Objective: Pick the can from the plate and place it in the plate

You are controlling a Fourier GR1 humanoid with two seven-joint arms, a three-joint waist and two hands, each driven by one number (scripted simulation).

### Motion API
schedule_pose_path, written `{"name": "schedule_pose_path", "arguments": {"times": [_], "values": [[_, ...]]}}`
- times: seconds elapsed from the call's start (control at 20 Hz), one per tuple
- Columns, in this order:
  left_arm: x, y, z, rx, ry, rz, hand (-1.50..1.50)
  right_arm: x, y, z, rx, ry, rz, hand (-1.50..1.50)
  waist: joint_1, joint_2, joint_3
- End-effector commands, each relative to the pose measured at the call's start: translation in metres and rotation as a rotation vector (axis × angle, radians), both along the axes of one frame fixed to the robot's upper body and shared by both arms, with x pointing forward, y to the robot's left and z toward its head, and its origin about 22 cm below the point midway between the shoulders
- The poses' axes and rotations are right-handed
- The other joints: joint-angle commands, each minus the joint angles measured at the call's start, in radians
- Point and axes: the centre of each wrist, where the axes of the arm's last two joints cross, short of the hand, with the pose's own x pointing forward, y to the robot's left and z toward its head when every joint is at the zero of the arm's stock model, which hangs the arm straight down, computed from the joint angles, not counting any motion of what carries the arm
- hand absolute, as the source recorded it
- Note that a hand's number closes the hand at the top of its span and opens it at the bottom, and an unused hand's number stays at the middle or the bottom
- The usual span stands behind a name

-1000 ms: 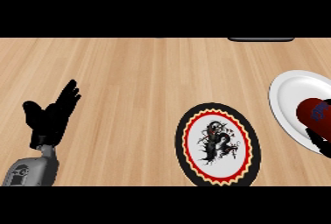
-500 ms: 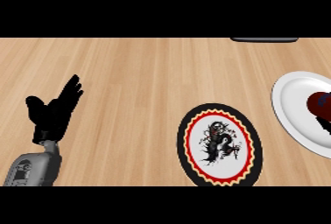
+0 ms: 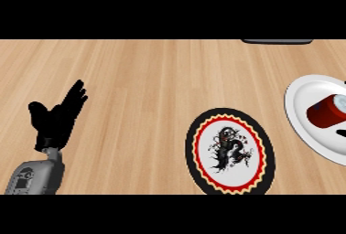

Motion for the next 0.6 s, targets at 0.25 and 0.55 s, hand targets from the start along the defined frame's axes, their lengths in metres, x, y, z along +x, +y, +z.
{"name": "schedule_pose_path", "arguments": {"times": [0.25,0.55], "values": [[-0.006,0.016,-0.008,0.013,-0.007,0.04,0.0,0.004,-0.004,0.015,0.335,-0.305,0.258,-1.5,-0.032,-0.011,-0.002],[-0.008,0.007,-0.014,0.004,0.003,0.063,0.0,0.01,-0.018,0.046,0.579,-0.137,0.195,-1.5,-0.035,-0.013,-0.004]]}}
